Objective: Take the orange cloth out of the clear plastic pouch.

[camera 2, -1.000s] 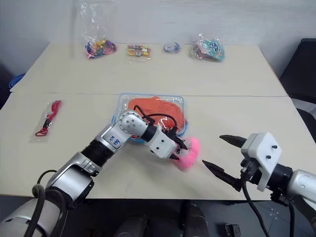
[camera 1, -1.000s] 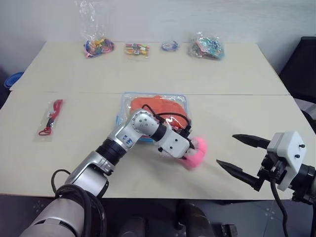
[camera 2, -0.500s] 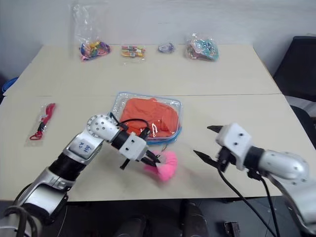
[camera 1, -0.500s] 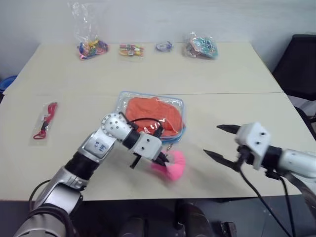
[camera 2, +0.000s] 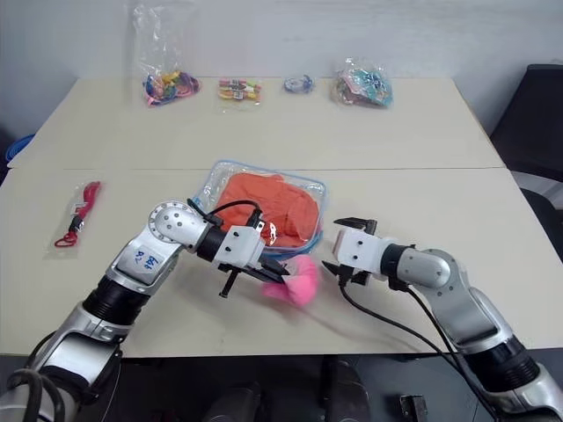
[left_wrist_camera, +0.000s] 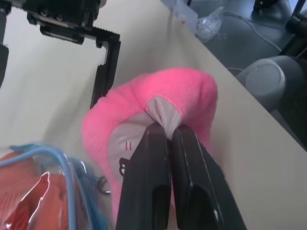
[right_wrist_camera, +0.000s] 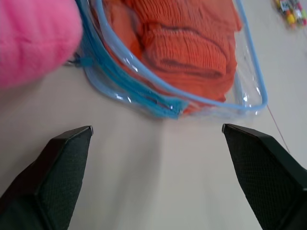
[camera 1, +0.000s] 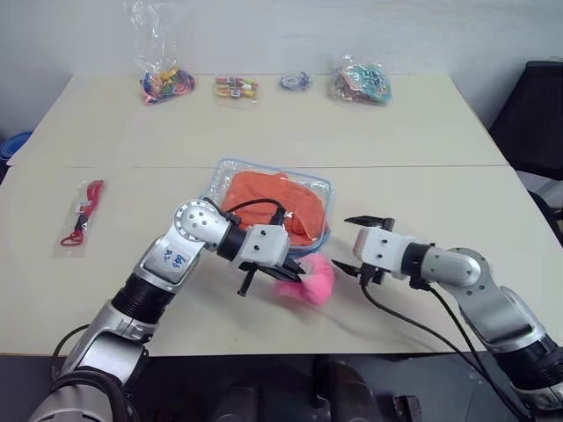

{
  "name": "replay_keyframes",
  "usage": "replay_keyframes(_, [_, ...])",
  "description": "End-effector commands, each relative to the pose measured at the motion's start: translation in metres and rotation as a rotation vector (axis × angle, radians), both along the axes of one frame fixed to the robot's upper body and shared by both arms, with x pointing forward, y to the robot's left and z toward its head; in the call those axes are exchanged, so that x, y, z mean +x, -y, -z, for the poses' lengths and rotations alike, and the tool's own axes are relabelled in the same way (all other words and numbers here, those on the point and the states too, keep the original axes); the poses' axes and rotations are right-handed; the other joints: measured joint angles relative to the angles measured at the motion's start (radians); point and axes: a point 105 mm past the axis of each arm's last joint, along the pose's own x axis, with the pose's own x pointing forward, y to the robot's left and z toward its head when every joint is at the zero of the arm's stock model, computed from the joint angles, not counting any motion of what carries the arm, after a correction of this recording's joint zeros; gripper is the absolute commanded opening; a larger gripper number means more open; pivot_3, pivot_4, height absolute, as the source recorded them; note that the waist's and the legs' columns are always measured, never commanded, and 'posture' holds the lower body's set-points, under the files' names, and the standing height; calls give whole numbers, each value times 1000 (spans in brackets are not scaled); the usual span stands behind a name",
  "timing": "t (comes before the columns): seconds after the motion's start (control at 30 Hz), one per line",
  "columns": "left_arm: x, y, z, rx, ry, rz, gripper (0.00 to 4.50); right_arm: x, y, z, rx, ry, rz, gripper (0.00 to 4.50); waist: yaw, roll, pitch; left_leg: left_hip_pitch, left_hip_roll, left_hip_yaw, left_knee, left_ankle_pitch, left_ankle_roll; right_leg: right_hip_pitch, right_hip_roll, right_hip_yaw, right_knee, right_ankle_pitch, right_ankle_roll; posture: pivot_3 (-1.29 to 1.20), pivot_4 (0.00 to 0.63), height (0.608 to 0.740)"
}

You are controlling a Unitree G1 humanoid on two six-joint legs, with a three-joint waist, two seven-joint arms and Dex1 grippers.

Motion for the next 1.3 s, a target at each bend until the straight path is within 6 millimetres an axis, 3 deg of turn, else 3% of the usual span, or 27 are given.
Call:
replay_keyframes(0.03, [1, -1, -14, -41, 30, -11, 46, 4, -15, -7, 1, 60, -55, 4500, 0, 0, 0, 0, 0, 0, 0, 0, 0, 0, 0, 0, 0, 0, 0, 0, 150, 740])
replay_keyframes(0.13, [2, -3, -15, -43, 25, -20, 46, 10, -25, -6, 5, 74, -80, 4500, 0, 0, 0, 1, 0, 0, 0, 0, 0, 0, 0, 0, 0, 0, 0, 0, 150, 740])
replay_keyframes(0.37, [3, -4, -15, -43, 22, -29, 0, 15, -35, 6, -31, 70, -118, 2154, 0, 0, 0, 1, 0, -2, 1, 0, 0, 0, 0, -1, 0, 0, 0, 0, 150, 740])
replay_keyframes(0.47, [2, -4, -15, -44, 19, -30, 0, 18, -37, 10, -35, 70, -121, 2154, -3, 0, 0, 1, 0, -2, 0, 0, 0, 0, 0, -1, 0, 0, 0, 0, 150, 740])
replay_keyframes(0.53, [2, -4, -14, -41, 20, -29, 0, 18, -37, 10, -38, 75, -133, 1850, -4, 0, 0, 1, 0, -1, 0, 0, 0, 0, 0, -1, 0, 0, 0, 0, 150, 740])
replay_keyframes(0.73, [3, -7, -9, -30, 19, -35, 0, 19, -35, 2, -24, 95, -139, 24, -3, 0, 0, 1, 0, -2, 0, 0, 0, 0, 0, -1, 0, 0, 0, 0, 150, 740])
replay_keyframes(1.0, [9, -32, -2, 16, 18, -115, 0, 9, -14, -9, -54, 110, -109, 24, 0, 0, 0, 1, 0, -3, 1, 0, -1, -1, -1, -2, 0, 0, 0, 0, 150, 740])
replay_keyframes(1.13, [20, -67, -5, 41, 27, -235, 0, -2, 11, -19, -95, 132, -81, 24, 1, 1, 0, 1, 0, -3, 1, 0, -1, -2, -1, -2, 0, 0, 0, 0, 150, 740])
replay_keyframes(1.3, [29, -96, -11, 50, 33, -350, 0, -17, 27, -20, -134, 137, -89, 24, 2, 1, 0, 1, 0, -3, 1, 0, -1, -2, -1, -2, 0, 0, 0, 0, 150, 740])
